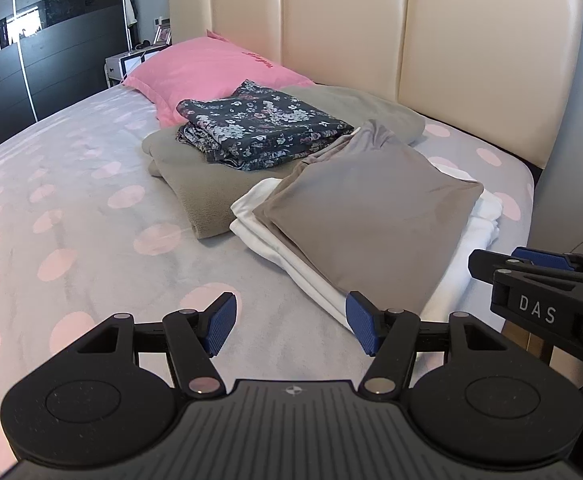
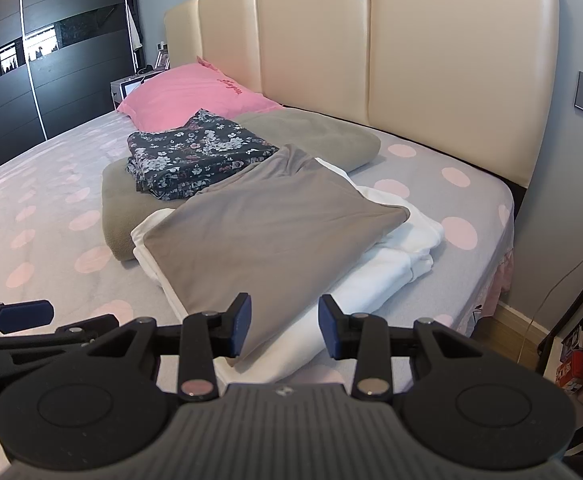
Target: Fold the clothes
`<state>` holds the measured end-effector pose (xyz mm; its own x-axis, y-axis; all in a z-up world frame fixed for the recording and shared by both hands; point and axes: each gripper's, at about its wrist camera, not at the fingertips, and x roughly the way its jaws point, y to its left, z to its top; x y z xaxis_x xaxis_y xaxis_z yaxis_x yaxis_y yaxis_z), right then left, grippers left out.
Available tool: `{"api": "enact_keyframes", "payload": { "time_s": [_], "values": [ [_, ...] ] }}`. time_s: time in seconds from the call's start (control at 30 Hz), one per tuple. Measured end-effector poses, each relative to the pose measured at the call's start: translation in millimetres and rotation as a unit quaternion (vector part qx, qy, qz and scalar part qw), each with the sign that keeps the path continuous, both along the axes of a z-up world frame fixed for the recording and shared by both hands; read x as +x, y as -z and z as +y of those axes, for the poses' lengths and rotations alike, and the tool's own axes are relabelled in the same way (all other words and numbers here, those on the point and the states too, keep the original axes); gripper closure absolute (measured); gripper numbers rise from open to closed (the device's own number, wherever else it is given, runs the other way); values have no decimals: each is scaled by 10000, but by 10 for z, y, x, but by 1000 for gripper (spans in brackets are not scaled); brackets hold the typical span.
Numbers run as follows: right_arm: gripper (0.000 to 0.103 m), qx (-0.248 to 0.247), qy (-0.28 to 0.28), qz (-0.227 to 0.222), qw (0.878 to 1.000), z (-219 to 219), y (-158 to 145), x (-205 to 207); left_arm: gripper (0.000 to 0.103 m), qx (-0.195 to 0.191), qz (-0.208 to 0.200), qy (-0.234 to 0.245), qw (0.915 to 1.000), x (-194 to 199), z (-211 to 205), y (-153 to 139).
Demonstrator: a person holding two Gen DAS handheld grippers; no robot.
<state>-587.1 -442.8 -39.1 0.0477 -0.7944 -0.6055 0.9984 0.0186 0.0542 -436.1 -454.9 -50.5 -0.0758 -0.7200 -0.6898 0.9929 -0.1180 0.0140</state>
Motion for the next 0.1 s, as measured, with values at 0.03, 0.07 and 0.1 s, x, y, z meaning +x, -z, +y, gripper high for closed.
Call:
{"api": "enact_keyframes", "payload": {
  "time_s": [0.03, 0.07, 0.1],
  "values": [
    [63, -1, 0, -1, 10000, 0, 0, -2, 44, 6, 31, -2, 10000, 4, 2, 2],
    [63, 0, 1, -2, 10000, 1, 0, -4, 44, 8, 61, -7, 10000, 8, 3, 4],
    [63, 0, 2, -3, 10000, 1, 0, -5, 44, 11, 76, -2, 10000, 8, 1, 6]
  ]
}}
